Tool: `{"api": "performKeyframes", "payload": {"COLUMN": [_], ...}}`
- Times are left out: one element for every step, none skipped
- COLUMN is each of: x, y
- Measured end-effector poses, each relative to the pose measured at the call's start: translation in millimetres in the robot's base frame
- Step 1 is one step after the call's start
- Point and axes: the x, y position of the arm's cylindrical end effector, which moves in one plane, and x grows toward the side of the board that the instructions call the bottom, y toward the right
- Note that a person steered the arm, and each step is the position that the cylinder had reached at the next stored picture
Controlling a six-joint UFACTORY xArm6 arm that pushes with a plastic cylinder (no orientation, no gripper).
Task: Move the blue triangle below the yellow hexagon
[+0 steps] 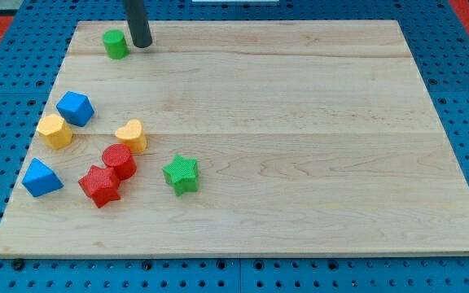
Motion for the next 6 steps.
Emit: {"api": "performKeyframes", "payload": {"x": [22,23,21,21,28,43], "y": [-26,-49,-45,-45,-43,-18]}}
